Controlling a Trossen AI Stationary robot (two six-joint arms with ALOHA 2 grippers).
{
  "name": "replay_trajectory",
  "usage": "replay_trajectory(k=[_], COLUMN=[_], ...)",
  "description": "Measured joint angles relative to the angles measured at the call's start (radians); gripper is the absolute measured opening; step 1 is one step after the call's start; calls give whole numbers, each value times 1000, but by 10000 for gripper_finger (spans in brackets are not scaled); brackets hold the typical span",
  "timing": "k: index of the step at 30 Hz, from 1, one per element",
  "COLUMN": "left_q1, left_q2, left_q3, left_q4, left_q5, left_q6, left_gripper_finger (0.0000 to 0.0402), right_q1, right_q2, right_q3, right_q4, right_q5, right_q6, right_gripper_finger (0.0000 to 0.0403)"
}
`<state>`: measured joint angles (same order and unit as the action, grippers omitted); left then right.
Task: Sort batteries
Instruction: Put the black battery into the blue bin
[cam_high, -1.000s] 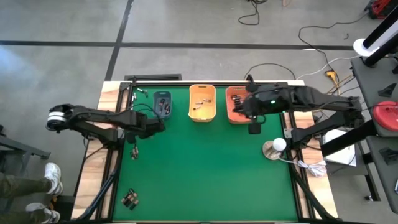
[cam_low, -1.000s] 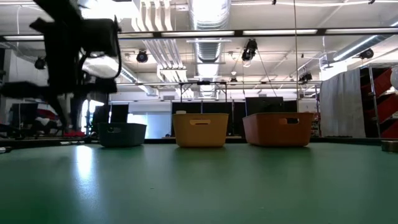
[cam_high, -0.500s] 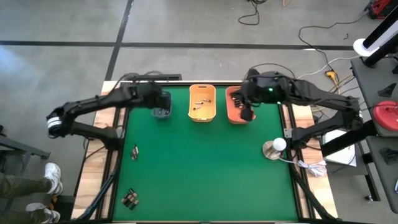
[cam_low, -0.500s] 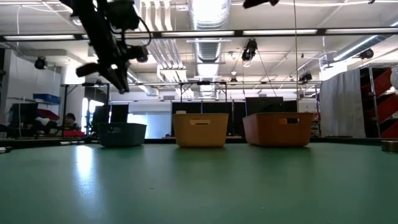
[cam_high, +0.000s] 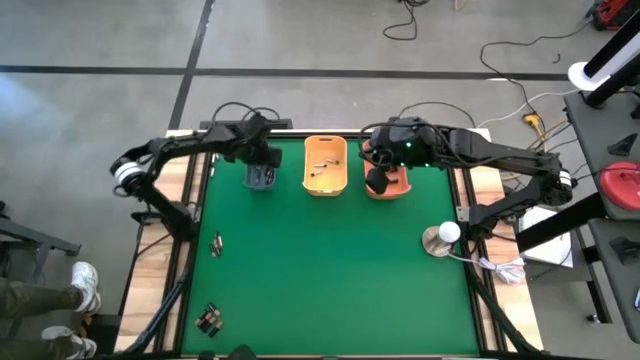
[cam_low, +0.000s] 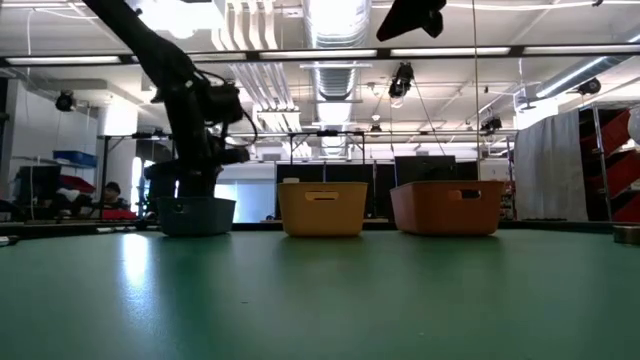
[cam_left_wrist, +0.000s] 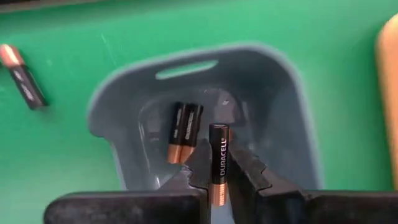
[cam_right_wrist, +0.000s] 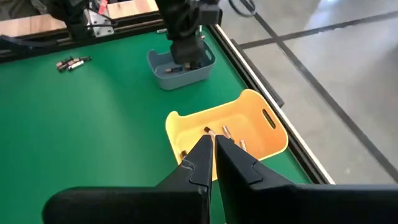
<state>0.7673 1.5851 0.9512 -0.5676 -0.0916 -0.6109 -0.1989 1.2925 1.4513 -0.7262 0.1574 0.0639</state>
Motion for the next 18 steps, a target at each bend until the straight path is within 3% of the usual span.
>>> replay_trajectory(k=[12,18], left_q1=[1,2], left_q2=[119,120], left_q3=[1,17], left_q4=[35,42], left_q5=[-20,-21], left_q6=[27,44], left_gripper_finger=[11,52], right_q1=[0,0], right_q2=[-4,-4], right_q3=[0,0], right_q4=[0,1], right_q5=[1,1], right_q6=[42,42], right_gripper_finger=[13,13])
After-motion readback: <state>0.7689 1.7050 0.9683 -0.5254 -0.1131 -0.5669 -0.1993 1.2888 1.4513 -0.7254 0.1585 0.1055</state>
